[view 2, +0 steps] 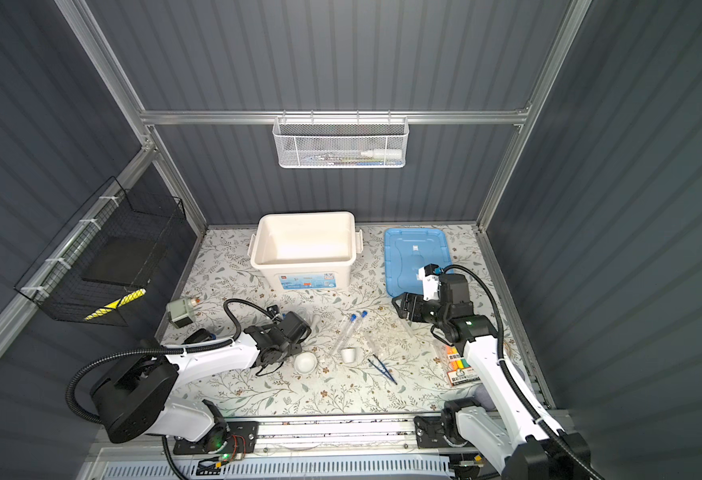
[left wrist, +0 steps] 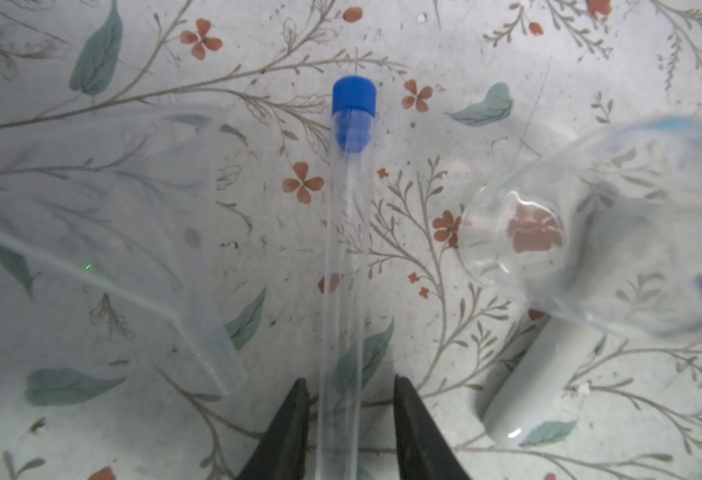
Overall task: Organize the chemistry lab equipment
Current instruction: 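Lower the left gripper and close it on the blue-capped test tube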
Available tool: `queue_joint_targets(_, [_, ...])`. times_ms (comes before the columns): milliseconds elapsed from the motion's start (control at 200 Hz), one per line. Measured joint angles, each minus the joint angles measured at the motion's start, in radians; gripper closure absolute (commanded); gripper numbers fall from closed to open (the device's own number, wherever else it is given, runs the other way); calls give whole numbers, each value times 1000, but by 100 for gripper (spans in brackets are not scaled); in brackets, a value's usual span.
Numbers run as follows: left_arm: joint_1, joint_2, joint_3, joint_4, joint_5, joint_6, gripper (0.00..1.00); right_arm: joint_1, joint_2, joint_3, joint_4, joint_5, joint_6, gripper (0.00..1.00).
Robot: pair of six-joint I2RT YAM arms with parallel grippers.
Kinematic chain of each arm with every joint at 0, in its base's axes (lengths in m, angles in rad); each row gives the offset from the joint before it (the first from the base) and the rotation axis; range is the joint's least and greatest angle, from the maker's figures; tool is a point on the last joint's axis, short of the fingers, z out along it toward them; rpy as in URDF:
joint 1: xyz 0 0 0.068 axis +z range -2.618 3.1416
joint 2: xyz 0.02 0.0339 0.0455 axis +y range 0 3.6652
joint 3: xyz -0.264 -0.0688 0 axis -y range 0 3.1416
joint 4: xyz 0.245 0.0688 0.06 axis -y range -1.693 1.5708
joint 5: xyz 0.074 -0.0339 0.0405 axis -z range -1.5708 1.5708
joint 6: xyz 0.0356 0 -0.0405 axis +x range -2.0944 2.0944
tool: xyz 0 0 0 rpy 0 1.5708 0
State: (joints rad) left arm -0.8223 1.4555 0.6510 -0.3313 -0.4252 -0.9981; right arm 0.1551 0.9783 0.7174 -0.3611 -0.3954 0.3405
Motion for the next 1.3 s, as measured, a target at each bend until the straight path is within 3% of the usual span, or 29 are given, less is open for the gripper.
queue_joint_targets(1301, [4,-77,-65,13,49,77,80,45,42,-4,32,29,108,20])
